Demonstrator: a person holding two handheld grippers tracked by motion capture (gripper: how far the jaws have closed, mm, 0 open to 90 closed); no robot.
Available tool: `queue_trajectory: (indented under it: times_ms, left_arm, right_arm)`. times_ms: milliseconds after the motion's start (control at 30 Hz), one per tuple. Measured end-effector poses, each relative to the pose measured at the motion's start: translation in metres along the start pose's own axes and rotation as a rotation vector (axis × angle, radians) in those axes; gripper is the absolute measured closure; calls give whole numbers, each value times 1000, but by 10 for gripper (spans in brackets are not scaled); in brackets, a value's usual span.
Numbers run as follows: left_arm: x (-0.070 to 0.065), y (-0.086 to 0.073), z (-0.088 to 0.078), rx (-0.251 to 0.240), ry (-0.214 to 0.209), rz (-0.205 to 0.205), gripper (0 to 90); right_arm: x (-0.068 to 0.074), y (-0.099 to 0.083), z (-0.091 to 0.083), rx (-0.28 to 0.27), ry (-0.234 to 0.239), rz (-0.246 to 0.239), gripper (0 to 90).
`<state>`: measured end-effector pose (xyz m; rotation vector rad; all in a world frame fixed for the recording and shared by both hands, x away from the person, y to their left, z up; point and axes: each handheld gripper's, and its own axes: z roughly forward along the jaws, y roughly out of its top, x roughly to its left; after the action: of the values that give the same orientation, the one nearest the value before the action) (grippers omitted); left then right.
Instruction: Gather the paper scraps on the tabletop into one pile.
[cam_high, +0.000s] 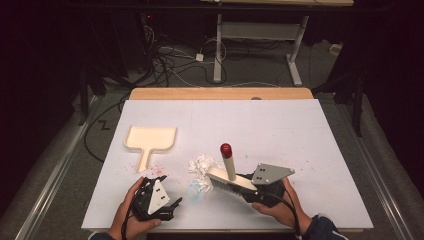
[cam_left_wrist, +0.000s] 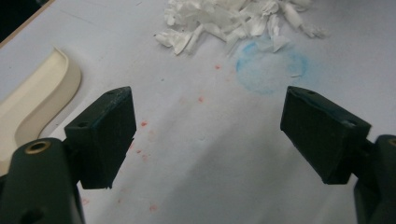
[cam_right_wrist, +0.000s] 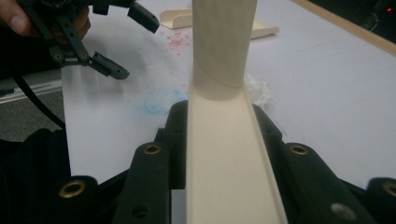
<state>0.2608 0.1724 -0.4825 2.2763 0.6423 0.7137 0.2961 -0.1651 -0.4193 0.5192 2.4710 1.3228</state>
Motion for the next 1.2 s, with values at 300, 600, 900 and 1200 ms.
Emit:
queue_trajectory:
  times_ms: [300, 600, 900, 1200]
  left_arm:
    - [3, -3, -4, -8, 16, -21, 171]
    - [4, -2, -5, -12, 26, -25, 171]
    - [3, -2, -3, -7, 15, -17, 171]
    - [1, 0, 0, 1, 0, -4, 171]
  right_arm:
    - [-14, -13, -48, 1, -1, 38, 679]
    - [-26, -37, -90, 38, -31, 110, 679]
    - [-53, -48, -103, 127, 46, 237, 680]
    - [-99, -56, -88, 239, 101, 348, 679]
